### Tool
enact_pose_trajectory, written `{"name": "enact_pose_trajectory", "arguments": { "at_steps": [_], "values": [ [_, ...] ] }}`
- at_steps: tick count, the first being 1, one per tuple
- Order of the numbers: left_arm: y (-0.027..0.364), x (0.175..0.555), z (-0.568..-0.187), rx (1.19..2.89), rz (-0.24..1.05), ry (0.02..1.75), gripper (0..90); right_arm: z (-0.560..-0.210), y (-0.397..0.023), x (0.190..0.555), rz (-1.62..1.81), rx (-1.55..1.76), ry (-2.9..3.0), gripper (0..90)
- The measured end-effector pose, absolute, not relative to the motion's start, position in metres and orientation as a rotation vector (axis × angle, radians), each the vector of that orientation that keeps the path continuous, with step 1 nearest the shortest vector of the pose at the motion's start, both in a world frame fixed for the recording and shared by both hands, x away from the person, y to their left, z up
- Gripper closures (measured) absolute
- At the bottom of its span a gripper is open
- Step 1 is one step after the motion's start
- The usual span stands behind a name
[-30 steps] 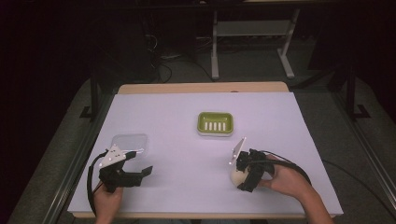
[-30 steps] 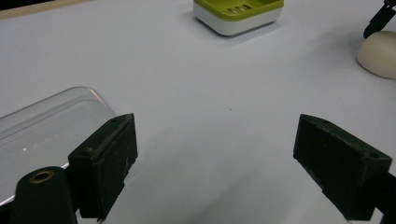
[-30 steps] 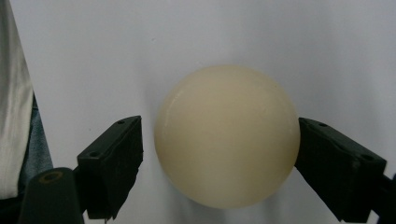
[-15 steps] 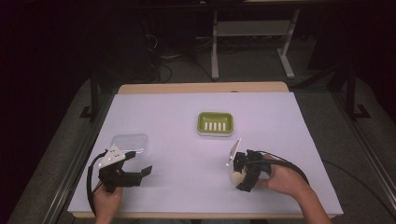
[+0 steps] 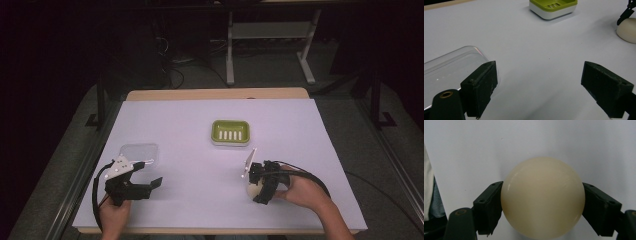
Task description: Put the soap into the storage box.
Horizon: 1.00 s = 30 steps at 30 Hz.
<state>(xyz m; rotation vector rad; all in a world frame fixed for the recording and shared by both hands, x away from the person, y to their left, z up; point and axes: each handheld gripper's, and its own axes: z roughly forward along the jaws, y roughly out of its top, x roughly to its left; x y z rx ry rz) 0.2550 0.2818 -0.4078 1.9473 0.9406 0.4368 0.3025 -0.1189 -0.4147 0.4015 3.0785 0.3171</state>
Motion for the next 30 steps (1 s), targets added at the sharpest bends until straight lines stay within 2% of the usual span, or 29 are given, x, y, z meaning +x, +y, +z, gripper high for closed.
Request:
{"name": "enact_pose_trajectory", "arguments": {
  "at_steps": [30],
  "values": [
    [0.284,0.254,-0.407,1.94,0.447,0.945,13.1,-0.385,-0.107,0.331,0.39,0.439,3.1,22.3]
  ]
}}
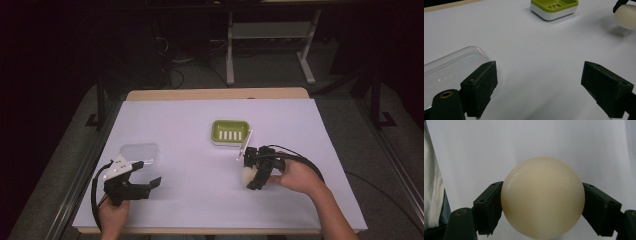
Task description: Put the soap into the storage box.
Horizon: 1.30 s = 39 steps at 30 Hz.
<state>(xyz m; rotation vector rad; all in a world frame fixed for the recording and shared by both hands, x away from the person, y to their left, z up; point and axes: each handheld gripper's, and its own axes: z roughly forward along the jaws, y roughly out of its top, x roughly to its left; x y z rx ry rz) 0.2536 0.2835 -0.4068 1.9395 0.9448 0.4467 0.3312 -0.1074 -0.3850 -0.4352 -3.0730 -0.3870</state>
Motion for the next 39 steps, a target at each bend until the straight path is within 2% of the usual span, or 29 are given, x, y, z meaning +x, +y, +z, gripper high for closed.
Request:
{"name": "enact_pose_trajectory", "arguments": {
  "at_steps": [39],
  "values": [
    [0.287,0.252,-0.406,1.922,0.449,0.949,13.0,-0.366,-0.085,0.379,-0.41,-0.457,-3.054,22.3]
  ]
}}
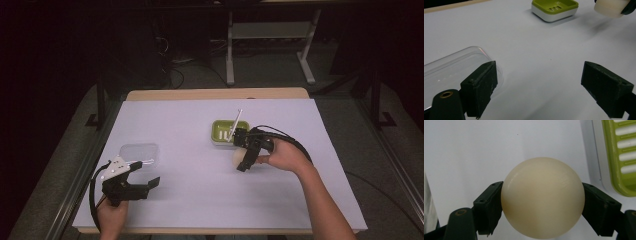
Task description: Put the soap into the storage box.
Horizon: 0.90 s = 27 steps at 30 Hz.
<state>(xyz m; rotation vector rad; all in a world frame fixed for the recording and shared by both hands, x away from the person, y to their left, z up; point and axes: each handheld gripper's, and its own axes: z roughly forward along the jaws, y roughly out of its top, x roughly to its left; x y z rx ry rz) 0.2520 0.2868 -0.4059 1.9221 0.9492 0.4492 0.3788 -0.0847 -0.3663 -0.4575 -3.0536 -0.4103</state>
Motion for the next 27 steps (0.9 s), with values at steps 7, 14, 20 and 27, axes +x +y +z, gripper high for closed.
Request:
{"name": "enact_pose_trajectory", "arguments": {
  "at_steps": [7,14,20,27],
  "values": [
    [0.288,0.252,-0.406,1.926,0.45,0.946,13.1,-0.361,-0.081,0.39,-0.424,-0.476,-3.055,22.3],
    [0.288,0.252,-0.406,1.921,0.445,0.952,13.0,-0.362,-0.078,0.4,-0.42,-0.493,-3.055,22.3],
    [0.287,0.252,-0.407,1.922,0.445,0.948,13.0,-0.359,-0.076,0.412,-0.451,-0.515,-3.046,22.3],
    [0.288,0.252,-0.406,1.925,0.447,0.949,13.0,-0.355,-0.068,0.427,-0.432,-0.521,-3.042,22.3]
  ]
}}
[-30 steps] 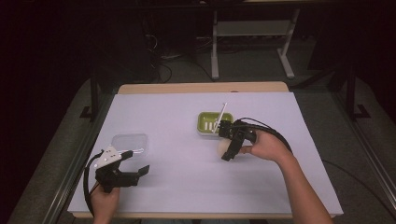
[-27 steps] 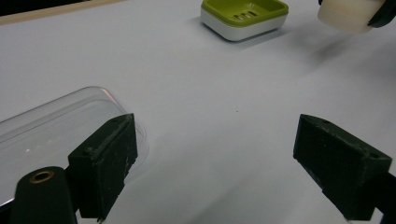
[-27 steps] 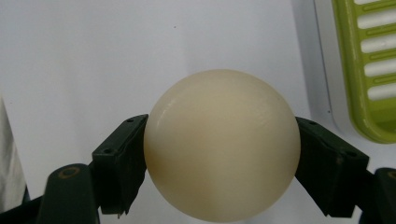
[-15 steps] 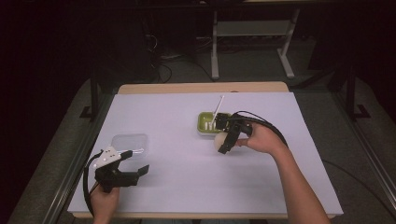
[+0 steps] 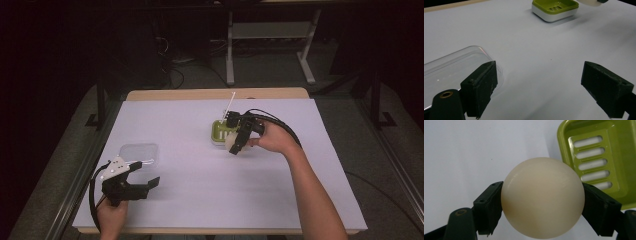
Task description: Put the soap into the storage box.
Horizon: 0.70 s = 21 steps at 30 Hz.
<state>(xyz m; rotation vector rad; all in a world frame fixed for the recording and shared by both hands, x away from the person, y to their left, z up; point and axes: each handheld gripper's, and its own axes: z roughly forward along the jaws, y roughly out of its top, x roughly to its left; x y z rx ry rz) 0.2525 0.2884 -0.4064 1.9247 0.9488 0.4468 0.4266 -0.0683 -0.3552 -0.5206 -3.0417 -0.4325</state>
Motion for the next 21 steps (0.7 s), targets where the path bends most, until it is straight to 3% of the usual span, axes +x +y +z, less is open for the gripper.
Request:
{"name": "enact_pose_trajectory", "arguments": {
  "at_steps": [21],
  "values": [
    [0.289,0.253,-0.408,1.901,0.434,0.966,13.0,-0.365,-0.062,0.473,-0.421,-0.636,-3.01,22.3]
  ]
}}
